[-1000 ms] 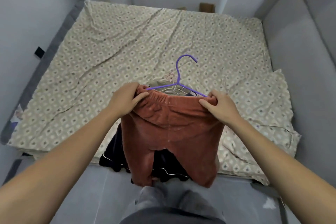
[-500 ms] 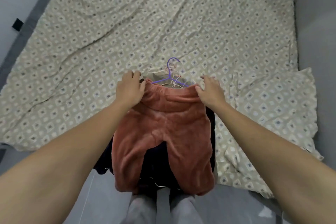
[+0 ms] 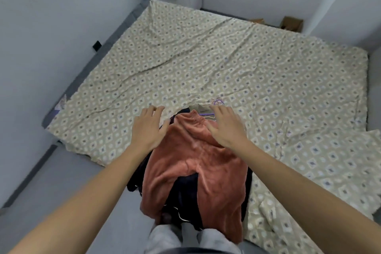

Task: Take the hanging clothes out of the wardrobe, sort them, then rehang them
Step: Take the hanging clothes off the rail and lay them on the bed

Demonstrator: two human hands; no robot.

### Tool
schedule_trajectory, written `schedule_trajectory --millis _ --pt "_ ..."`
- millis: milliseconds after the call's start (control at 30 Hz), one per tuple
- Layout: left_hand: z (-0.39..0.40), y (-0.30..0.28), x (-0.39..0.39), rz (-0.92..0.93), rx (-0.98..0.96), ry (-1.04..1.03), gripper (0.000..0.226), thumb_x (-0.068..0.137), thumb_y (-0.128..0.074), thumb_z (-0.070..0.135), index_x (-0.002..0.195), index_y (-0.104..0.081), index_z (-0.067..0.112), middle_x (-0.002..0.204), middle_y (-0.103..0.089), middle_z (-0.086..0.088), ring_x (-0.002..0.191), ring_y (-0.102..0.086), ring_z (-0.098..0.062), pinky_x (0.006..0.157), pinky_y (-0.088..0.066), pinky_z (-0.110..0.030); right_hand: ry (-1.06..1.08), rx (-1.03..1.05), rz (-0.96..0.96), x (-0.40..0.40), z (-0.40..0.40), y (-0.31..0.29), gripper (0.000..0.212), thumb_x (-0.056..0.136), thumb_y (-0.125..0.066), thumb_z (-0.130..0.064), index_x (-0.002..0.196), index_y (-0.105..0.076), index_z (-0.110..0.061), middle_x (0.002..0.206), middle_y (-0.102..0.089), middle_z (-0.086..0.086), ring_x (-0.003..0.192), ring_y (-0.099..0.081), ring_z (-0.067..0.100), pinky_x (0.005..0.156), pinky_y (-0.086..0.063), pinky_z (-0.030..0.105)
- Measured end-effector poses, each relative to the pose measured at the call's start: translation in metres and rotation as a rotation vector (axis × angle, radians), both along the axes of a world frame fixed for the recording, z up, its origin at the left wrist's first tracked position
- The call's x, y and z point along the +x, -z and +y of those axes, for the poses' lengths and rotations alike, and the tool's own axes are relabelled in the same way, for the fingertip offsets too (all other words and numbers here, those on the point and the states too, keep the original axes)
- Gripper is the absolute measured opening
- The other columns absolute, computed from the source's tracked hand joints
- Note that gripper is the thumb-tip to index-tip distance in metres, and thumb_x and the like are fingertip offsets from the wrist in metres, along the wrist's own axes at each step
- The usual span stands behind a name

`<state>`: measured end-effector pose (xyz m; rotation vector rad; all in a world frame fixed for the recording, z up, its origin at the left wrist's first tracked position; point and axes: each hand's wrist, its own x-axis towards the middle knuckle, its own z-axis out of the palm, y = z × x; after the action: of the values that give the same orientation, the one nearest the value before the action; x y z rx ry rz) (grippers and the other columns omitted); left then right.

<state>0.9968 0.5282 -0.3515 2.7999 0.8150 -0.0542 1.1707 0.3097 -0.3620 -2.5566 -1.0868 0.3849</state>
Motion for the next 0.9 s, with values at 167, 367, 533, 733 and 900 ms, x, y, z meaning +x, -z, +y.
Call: schedule_trajectory --millis 167,367,533,733,900 --pt "0.004 -0.049 -0.101 -0.114 0.030 -0.245 0.061 0.103 -0.033 0.057 0.152 -0.047 0.023 0.135 -0.054 -0.002 0.125 -0.048 -0.025 0.095 -0.045 -0.046 -0.251 0.117 0.038 -0.050 0.065 -0.044 0.068 0.097 -0.042 -0.060 0.154 -0.042 -0.023 0.143 -0.053 0.005 0.134 -0.044 0.030 0.109 -0.040 0.049" --pt "-0.011 -0.112 -0.258 -0.212 0.171 -0.578 0.058 0.103 -0.038 0.054 0.151 -0.049 0.023 0.131 -0.056 0.000 0.123 -0.049 -0.024 0.090 -0.043 -0.044 -0.610 0.280 0.018 -0.176 0.139 -0.095 0.065 0.098 -0.053 -0.058 0.152 -0.046 -0.021 0.144 -0.052 0.003 0.130 -0.046 0.030 0.102 -0.042 0.049" --pt "-0.065 -0.146 -0.437 -0.225 0.323 -0.921 0.054 0.104 -0.044 0.048 0.151 -0.049 0.021 0.133 -0.057 -0.003 0.126 -0.048 -0.027 0.093 -0.043 -0.046 -1.007 0.347 0.019 -0.352 0.176 -0.140 0.073 0.092 -0.049 -0.065 0.149 -0.050 -0.021 0.138 -0.055 0.002 0.126 -0.048 0.028 0.102 -0.045 0.049" --pt "-0.154 -0.169 -0.604 -0.207 0.390 -1.189 0.055 0.104 -0.039 0.049 0.152 -0.045 0.022 0.130 -0.055 -0.001 0.122 -0.049 -0.027 0.091 -0.046 -0.046 -1.352 0.444 0.009 -0.541 0.171 -0.171 0.066 0.096 -0.053 -0.062 0.148 -0.047 -0.022 0.133 -0.056 0.001 0.122 -0.050 0.026 0.098 -0.047 0.046" --pt "-0.236 -0.185 -0.741 -0.197 0.488 -1.412 0.055 0.104 -0.046 0.047 0.152 -0.045 0.022 0.133 -0.055 0.000 0.125 -0.048 -0.026 0.094 -0.047 -0.047 -1.621 0.509 0.037 -0.722 0.129 -0.194 0.069 0.097 -0.048 -0.065 0.151 -0.045 -0.023 0.133 -0.055 -0.001 0.121 -0.050 0.024 0.097 -0.048 0.044"
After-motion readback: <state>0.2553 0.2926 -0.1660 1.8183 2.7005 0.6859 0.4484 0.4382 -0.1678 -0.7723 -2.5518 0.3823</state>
